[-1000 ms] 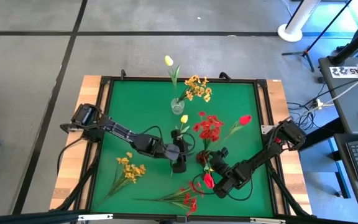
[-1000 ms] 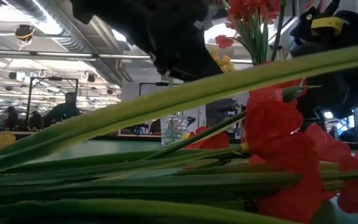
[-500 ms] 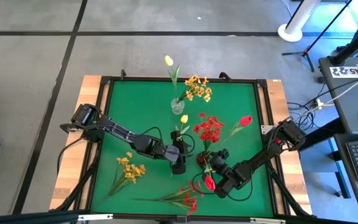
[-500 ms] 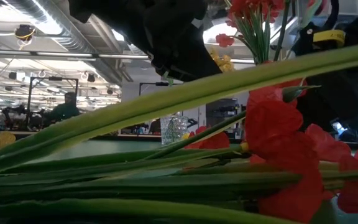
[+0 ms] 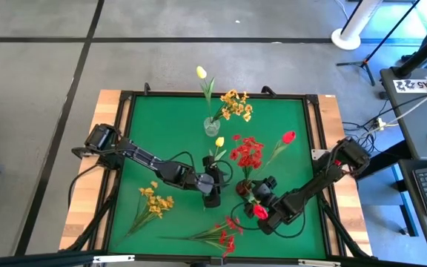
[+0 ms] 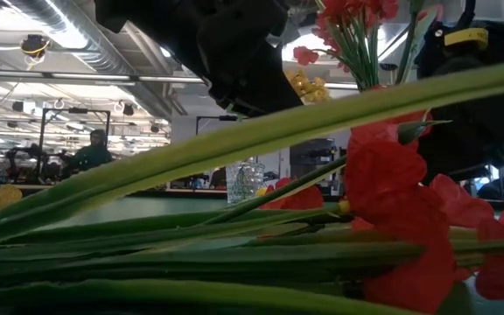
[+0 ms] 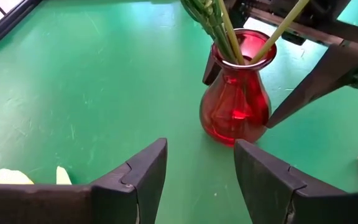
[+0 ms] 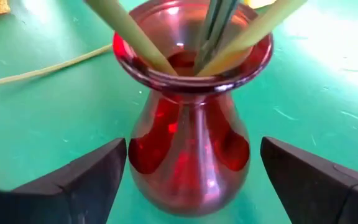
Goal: Sort flowers into vase by color
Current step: Put the top yellow flower into the transparent vase
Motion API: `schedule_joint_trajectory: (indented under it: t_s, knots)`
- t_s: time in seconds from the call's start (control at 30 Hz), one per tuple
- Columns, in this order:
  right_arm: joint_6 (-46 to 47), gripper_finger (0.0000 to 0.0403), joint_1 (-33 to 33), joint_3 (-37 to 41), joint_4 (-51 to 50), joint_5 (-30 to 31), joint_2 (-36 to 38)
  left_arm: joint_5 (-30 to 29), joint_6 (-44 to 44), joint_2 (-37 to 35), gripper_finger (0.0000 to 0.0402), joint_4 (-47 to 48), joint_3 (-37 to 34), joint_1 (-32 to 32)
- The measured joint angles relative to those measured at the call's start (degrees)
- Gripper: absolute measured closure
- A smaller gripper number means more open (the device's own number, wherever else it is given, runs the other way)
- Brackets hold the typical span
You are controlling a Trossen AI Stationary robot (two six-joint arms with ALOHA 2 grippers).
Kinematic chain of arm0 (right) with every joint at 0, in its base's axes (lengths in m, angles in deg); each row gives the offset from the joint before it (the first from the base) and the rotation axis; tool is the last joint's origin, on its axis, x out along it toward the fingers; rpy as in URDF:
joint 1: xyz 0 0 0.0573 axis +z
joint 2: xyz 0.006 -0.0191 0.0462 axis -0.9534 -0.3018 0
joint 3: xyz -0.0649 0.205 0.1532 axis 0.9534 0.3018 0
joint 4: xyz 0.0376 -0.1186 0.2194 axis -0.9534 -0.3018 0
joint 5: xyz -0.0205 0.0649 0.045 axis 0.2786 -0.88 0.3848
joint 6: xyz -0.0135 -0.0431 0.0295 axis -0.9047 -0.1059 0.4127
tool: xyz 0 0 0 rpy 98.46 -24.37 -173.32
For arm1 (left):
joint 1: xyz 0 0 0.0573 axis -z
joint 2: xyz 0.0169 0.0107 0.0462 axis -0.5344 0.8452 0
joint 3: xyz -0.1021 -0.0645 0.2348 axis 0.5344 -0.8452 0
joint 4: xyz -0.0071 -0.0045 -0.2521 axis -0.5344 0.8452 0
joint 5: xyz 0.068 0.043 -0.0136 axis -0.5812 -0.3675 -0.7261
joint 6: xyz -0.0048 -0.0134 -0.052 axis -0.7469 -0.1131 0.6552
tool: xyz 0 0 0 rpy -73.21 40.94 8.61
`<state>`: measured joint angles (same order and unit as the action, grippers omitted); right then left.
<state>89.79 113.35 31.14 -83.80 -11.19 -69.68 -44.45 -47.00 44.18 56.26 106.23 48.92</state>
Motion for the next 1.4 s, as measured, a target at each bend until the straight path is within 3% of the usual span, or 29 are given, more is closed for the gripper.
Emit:
schedule_joint_trajectory:
  t_s: [0.27,0.6,0.77,0.9,1.1,1.23,1.4]
  knots:
    - [1.62,0.0033,0.97,-0.02,-2.45,-5.67,1.18,-0.68,0.0,0.0,0.0219,1.11,0.0,0.0]
    - [15.69,0.0033,10.59,-0.02,-10.23,6.51,1.18,-0.81,0.06,0.02,0.0219,1.31,0.0,-0.25]
    - [22.33,0.0033,15.86,-0.02,-12.47,9.8,1.18,-1.04,0.24,0.02,0.0219,2.48,0.0,-0.5]
    - [24.32,0.0033,19.79,-0.02,-12.18,11.13,1.18,-1.27,2.21,-1.26,0.0219,8.99,0.0,-0.48]
    - [22.9,0.0033,25.35,-0.04,-9.55,10.54,2.38,1.7,14.94,-7.02,0.0219,24.77,-0.02,-0.86]
    - [14.18,0.0033,28.59,-0.07,-5.01,9.69,4.7,5.88,25.46,-10.93,0.0219,30.71,-0.02,-1.58]
    - [1.62,0.0033,31.32,-0.09,-0.2,12.37,8.76,6.97,33.21,-12.2,0.0219,33.91,-0.02,-2.39]
